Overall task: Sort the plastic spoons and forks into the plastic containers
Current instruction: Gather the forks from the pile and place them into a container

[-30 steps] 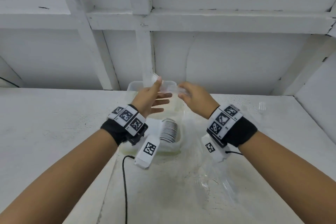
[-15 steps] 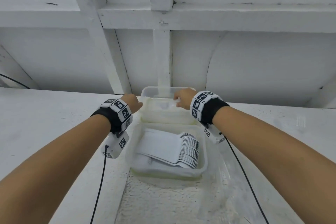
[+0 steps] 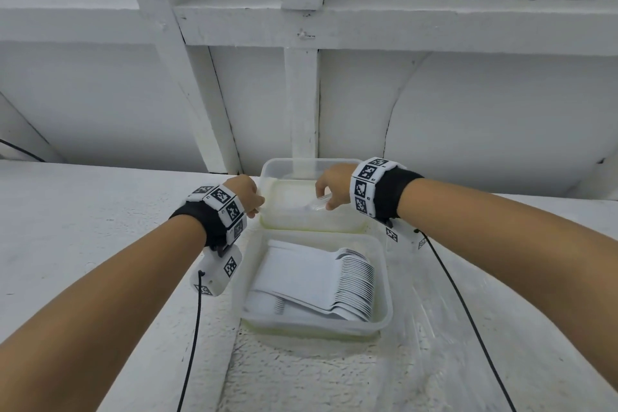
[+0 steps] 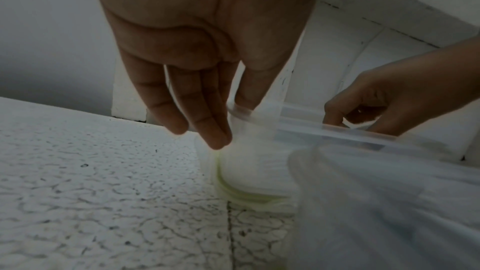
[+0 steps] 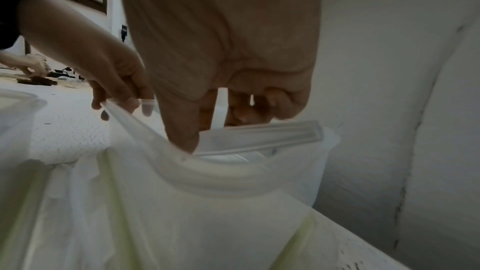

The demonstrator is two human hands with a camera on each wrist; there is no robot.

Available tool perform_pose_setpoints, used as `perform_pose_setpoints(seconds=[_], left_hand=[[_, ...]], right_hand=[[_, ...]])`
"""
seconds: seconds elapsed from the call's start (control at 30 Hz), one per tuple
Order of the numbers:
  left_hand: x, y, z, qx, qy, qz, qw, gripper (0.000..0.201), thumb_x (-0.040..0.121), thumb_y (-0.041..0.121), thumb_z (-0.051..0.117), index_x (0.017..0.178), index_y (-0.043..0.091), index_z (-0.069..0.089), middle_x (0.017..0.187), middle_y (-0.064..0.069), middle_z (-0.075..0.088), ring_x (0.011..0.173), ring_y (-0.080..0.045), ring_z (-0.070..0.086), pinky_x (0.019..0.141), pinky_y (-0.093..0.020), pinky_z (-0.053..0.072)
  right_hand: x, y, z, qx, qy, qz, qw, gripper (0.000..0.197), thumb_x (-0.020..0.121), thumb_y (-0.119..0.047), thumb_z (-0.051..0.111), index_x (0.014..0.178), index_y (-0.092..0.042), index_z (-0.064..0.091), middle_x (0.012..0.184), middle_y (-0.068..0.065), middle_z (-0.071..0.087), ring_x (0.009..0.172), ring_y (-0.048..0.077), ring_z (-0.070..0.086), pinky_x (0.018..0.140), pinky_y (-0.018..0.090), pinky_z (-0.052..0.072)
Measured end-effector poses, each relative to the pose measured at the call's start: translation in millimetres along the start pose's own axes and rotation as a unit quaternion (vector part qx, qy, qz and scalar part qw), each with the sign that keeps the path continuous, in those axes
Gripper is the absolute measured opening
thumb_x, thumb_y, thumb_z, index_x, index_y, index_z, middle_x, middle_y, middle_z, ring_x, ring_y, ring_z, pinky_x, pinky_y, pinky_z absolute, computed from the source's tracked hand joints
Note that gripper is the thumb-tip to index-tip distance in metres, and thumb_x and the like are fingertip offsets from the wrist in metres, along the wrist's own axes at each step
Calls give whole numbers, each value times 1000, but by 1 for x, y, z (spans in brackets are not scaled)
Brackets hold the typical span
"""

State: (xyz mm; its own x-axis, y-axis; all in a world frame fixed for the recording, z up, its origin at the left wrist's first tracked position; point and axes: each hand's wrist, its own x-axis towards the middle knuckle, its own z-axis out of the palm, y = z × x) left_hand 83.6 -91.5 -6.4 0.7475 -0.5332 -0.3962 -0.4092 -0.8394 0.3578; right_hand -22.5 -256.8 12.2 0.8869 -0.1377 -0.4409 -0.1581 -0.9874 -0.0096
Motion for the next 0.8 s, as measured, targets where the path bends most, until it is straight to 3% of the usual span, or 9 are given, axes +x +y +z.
perform_pose_setpoints(seconds=[0.1, 0.23, 0.33, 0.43, 0.57, 0.63, 0.7, 0.8], left_hand=[[0, 0, 0, 1, 1, 1, 1000, 24, 93, 13, 48, 69, 11, 53, 64, 1, 60, 61, -10, 56, 50, -19, 38], [3, 1, 0, 1, 3, -1, 1000, 24, 93, 13, 48, 69, 11, 52, 63, 2, 59, 56, -8, 52, 49, -19, 38], [4, 0, 2, -11, 1, 1, 1000, 25, 94, 14, 47, 70, 11, 50, 70, -2, 65, 57, -9, 54, 49, -19, 37], [5, -2, 2, -24, -9, 8, 1000, 25, 94, 13, 46, 70, 10, 51, 91, -11, 71, 70, -17, 62, 52, -19, 40], [6, -3, 1, -43, -14, 6, 999, 24, 93, 13, 47, 71, 9, 53, 96, -13, 72, 87, -20, 66, 59, -20, 43], [6, -2, 1, -47, -18, 1, 999, 22, 93, 12, 47, 72, 9, 53, 92, -12, 71, 89, -21, 67, 60, -20, 44], [7, -1, 0, -48, -22, -4, 999, 21, 92, 12, 47, 73, 8, 53, 85, -9, 70, 88, -20, 67, 62, -20, 45], [9, -1, 0, -42, -24, -8, 999, 18, 92, 11, 48, 75, 8, 54, 77, -6, 67, 85, -20, 66, 63, -22, 46]], right_hand=[[3, -2, -2, -11, -8, -16, 1000, 39, 87, -25, 64, 123, -13, 55, 117, 8, 59, 89, 18, 46, 74, 25, 31], [12, -9, 1, -30, -28, -26, 999, 39, 86, -24, 65, 120, -10, 55, 100, 7, 53, 87, 18, 44, 70, 25, 33], [20, -13, 12, -22, -39, -25, 999, 34, 87, -17, 63, 118, -8, 54, 96, 2, 47, 88, 23, 48, 67, 24, 35], [21, -11, 17, 28, -30, -10, 999, 28, 89, -23, 60, 115, -12, 56, 95, -2, 48, 86, 21, 49, 73, 24, 36], [16, -6, 15, 110, -33, -2, 993, 32, 89, -28, 61, 117, -12, 58, 85, -1, 51, 60, 11, 47, 52, 14, 37], [14, -4, 17, 140, -25, -7, 990, 34, 88, -28, 63, 118, -14, 59, 94, 1, 54, 73, 16, 52, 56, 15, 37], [12, -5, 19, 148, -7, -10, 989, 30, 90, -26, 59, 118, -15, 62, 110, 4, 60, 88, 17, 53, 68, 20, 39], [12, -5, 23, 175, 10, -10, 984, 28, 91, -14, 55, 117, -12, 64, 115, 4, 63, 92, 15, 53, 77, 19, 37]])
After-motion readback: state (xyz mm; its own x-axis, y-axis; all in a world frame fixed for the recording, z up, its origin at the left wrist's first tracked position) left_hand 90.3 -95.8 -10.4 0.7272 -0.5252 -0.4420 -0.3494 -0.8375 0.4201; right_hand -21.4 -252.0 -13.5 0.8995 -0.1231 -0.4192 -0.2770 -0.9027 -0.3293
